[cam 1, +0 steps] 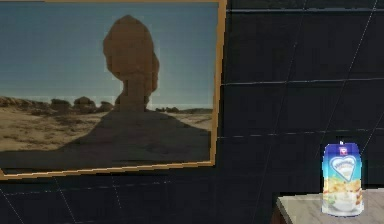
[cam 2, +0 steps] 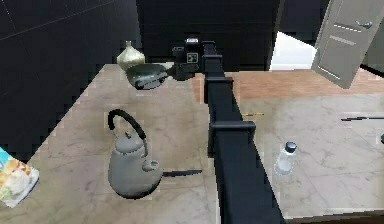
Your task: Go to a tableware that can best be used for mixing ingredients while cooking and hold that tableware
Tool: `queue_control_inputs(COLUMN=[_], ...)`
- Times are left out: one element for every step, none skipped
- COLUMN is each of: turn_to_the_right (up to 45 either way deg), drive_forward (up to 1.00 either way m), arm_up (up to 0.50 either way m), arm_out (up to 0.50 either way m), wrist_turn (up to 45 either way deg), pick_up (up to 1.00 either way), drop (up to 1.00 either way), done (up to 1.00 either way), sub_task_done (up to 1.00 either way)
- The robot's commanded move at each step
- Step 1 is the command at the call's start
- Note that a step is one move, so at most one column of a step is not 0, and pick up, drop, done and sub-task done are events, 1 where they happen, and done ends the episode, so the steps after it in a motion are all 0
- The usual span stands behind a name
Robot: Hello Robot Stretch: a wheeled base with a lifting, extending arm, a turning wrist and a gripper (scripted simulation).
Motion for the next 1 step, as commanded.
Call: queue_control_inputs(turn_to_the_right=[0.0], drive_forward=[0.00], arm_up=[0.00], arm_out=[0.00], wrist_turn=[0.0], pick_up=[0.00], drop=[0.00], done=[1.00], sub_task_done=[0.00])
